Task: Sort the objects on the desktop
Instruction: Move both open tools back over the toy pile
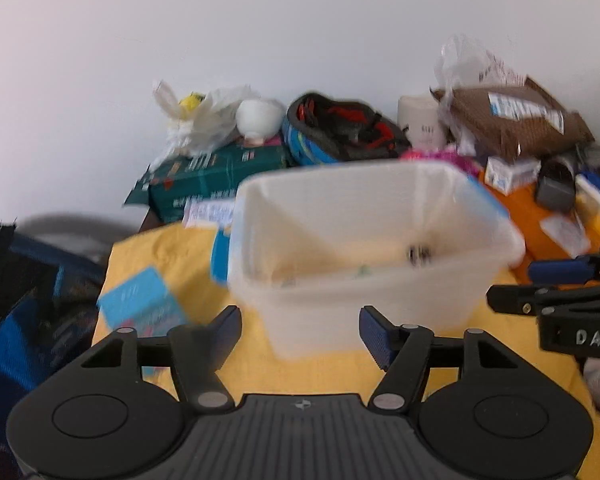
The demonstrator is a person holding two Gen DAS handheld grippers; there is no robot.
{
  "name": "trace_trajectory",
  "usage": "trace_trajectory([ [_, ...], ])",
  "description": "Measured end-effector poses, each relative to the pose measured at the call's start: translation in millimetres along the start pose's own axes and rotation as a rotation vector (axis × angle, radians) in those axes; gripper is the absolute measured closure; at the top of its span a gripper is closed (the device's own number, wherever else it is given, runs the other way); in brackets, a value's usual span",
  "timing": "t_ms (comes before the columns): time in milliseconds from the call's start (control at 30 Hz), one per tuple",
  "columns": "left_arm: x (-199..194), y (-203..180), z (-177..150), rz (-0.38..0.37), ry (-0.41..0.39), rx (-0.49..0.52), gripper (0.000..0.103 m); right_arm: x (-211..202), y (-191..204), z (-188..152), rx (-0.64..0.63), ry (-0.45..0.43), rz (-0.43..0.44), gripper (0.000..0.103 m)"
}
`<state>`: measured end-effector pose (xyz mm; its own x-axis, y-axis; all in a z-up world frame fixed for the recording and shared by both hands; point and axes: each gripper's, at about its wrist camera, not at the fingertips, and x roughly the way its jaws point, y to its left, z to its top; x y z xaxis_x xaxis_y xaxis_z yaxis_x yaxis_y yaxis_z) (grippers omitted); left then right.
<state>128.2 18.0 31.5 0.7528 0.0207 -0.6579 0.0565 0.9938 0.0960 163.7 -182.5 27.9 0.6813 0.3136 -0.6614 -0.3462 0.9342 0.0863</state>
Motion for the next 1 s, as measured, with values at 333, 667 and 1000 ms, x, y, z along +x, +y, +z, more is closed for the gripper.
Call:
trace_trajectory([
  [333, 0.8, -0.7, -80.9, 0.006, 0.166, -0.007, 0.033, -0.4, 11.1, -71.7, 0.000, 0.118, 0.020, 0.048],
  [667, -55.1, -0.6, -160.9, -0.195, 0.124, 0.006, 0.033, -9.2, 2.8, -137.1, -0.070, 0.193, 0.053, 0.058],
  [1000, -57.7, -19.3, -174.2, -0.231, 0.145, 0.044, 0.035, -19.9, 31.8, -161.7, -0.128, 0.213, 0.096, 0.066],
])
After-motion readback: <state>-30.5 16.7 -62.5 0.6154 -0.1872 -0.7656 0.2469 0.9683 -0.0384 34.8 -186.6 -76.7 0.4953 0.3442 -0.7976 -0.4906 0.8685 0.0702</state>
